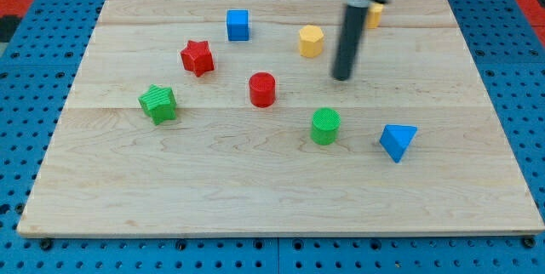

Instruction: Slide yellow hexagon towards yellow heart

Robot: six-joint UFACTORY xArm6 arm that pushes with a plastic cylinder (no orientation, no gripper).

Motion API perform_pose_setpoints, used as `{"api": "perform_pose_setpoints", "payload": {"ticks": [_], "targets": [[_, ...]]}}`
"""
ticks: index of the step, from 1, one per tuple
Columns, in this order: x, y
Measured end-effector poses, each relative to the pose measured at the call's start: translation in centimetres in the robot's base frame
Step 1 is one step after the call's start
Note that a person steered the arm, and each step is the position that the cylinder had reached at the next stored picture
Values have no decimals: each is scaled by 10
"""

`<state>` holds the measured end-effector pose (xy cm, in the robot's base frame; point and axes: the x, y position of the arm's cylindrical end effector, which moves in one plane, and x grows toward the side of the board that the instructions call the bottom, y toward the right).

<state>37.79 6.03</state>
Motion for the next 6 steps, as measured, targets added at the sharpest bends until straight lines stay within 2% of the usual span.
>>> {"api": "perform_pose_setpoints", "payload": {"ticks": [1, 3, 5, 6], "targets": [[-24, -18], [-62, 12], [-57, -34], [-87, -34]]}}
